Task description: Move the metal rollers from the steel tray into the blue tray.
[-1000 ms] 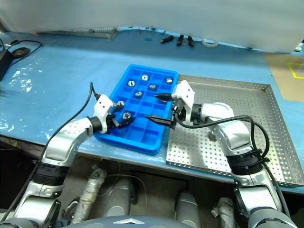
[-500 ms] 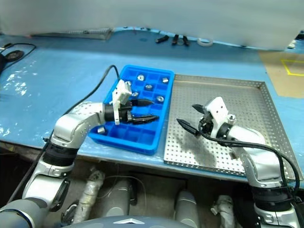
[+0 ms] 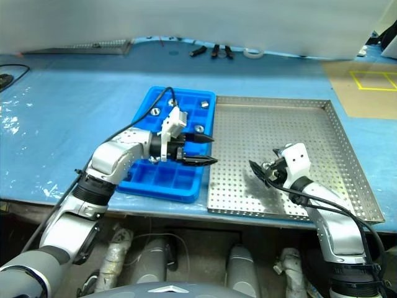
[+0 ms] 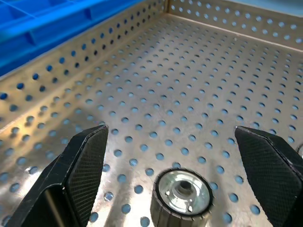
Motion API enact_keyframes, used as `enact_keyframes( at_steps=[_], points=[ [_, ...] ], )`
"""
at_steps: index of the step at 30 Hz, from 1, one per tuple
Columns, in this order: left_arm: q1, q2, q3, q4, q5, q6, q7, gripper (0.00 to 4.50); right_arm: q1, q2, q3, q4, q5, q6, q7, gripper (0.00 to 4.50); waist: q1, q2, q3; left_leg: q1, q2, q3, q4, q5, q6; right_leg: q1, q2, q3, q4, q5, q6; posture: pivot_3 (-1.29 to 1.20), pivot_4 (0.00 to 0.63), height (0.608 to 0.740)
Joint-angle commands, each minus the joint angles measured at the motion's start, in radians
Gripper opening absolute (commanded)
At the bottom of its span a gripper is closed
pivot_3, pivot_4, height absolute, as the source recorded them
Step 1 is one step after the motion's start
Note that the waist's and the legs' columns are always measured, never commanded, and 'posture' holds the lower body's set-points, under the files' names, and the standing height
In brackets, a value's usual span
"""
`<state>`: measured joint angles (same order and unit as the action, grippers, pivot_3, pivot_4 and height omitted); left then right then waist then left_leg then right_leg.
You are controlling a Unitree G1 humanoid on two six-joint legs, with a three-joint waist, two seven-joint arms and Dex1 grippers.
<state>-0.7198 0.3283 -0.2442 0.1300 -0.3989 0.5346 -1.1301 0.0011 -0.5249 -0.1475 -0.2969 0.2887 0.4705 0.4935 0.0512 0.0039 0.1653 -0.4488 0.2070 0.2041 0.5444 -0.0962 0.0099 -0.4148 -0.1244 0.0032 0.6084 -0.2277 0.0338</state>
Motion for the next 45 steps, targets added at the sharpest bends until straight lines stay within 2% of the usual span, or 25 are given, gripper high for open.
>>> enact_keyframes(
  at_steps=[1, 8, 12, 17, 20, 21, 28, 31, 34, 39, 45],
  points=[
    [-0.023, -0.004, 0.004, -0.015, 0.002, -0.019, -0.011, 4.02, 0.014, 0.011, 0.009, 0.021, -0.026, -0.042, -0.008, 4.5, -0.001, 0.0, 0.0, 0.0, 0.0, 0.0, 0.0, 0.0, 0.0, 0.0, 0.0, 0.0, 0.0, 0.0, 0.0, -0.22, 0.15, 0.74],
    [-0.013, -0.002, 0.009, -0.03, 0.009, -0.012, 0.006, 4.02, 0.005, 0.035, 0.045, 0.11, -0.078, -0.068, -0.023, 4.5, -0.007, 0.0, 0.0, 0.0, 0.0, 0.0, 0.0, 0.0, 0.0, 0.001, 0.0, 0.0, 0.0, 0.0, 0.0, -0.2, 0.15, 0.74],
    [-0.006, 0.001, 0.013, -0.039, 0.01, -0.008, 0.014, 4.02, 0.001, 0.035, 0.05, 0.129, -0.089, -0.082, -0.015, 4.5, -0.007, 0.0, 0.0, 0.005, 0.0, 0.0, 0.0, 0.0, 0.001, 0.007, 0.0, 0.0, -0.001, 0.0, 0.0, -0.2, 0.15, 0.74],
    [-0.003, 0.003, 0.013, -0.043, 0.01, -0.005, 0.022, 4.05, 0.0, 0.035, 0.057, 0.121, -0.084, -0.098, 0.005, 2.91, -0.007, 0.0, 0.0, 0.008, 0.0, 0.0, 0.0, -0.001, 0.001, 0.01, 0.0, 0.0, -0.001, 0.0, 0.0, -0.2, 0.15, 0.74],
    [-0.002, 0.005, 0.013, -0.041, 0.012, -0.005, 0.028, 4.05, -0.001, 0.035, 0.057, 0.115, -0.085, -0.099, 0.009, 1.81, -0.007, 0.0, 0.0, 0.008, 0.0, 0.0, 0.0, -0.001, 0.001, 0.01, 0.0, 0.0, -0.001, 0.0, 0.0, -0.2, 0.15, 0.74],
    [-0.002, 0.006, 0.013, -0.041, 0.013, -0.005, 0.029, 4.05, -0.002, 0.035, 0.057, 0.113, -0.085, -0.099, 0.009, 1.66, -0.007, 0.0, 0.0, 0.008, 0.0, 0.0, 0.0, -0.001, 0.001, 0.01, 0.0, 0.0, -0.002, 0.0, 0.0, -0.2, 0.15, 0.74],
    [0.027, 0.055, 0.043, -0.079, 0.0, 0.011, 0.025, 4.05, -0.048, 0.04, 0.05, 0.06, -0.05, -0.081, 0.027, 1.66, -0.011, 0.0, 0.0, 0.008, 0.0, 0.0, -0.001, -0.001, 0.0, 0.009, 0.0, 0.0, -0.002, 0.0, 0.0, -0.18, 0.15, 0.74],
    [0.069, 0.098, 0.085, -0.129, -0.022, 0.028, 0.037, 4.05, -0.108, 0.047, 0.064, 0.01, -0.015, -0.049, 0.052, 1.66, -0.014, 0.0, 0.0, 0.008, 0.0, 0.0, -0.001, 0.0, 0.0, 0.008, 0.0, 0.0, -0.001, 0.0, 0.0, -0.13, 0.15, 0.74],
    [0.145, 0.134, 0.176, -0.208, -0.037, -0.012, 0.087, 4.05, -0.243, 0.062, 0.123, -0.018, 0.013, -0.01, 0.095, 1.66, -0.012, 0.0, 0.0, 0.008, 0.001, 0.0, -0.002, 0.0, 0.0, 0.007, 0.001, 0.0, -0.001, 0.0, 0.0, -0.08, 0.15, 0.74],
    [0.233, 0.15, 0.273, -0.272, -0.024, -0.036, 0.211, 4.05, -0.464, 0.129, 0.226, 0.108, 0.004, -0.037, 0.17, 1.66, 0.01, 0.0, 0.0, 0.008, 0.002, -0.001, -0.004, 0.0, -0.001, 0.008, 0.001, -0.002, -0.001, 0.0, 0.0, 0.06, 0.15, 0.74],
    [0.36, 0.169, 0.33, -0.36, 0.008, -0.045, 0.338, 4.05, -0.627, 0.198, 0.299, 0.323, -0.026, -0.135, 0.263, 1.66, 0.056, 0.0, 0.0, 0.006, 0.001, -0.001, -0.004, 0.0, -0.001, 0.007, 0.0, -0.003, -0.002, 0.0, 0.0, 0.21, 0.15, 0.74]
  ],
)
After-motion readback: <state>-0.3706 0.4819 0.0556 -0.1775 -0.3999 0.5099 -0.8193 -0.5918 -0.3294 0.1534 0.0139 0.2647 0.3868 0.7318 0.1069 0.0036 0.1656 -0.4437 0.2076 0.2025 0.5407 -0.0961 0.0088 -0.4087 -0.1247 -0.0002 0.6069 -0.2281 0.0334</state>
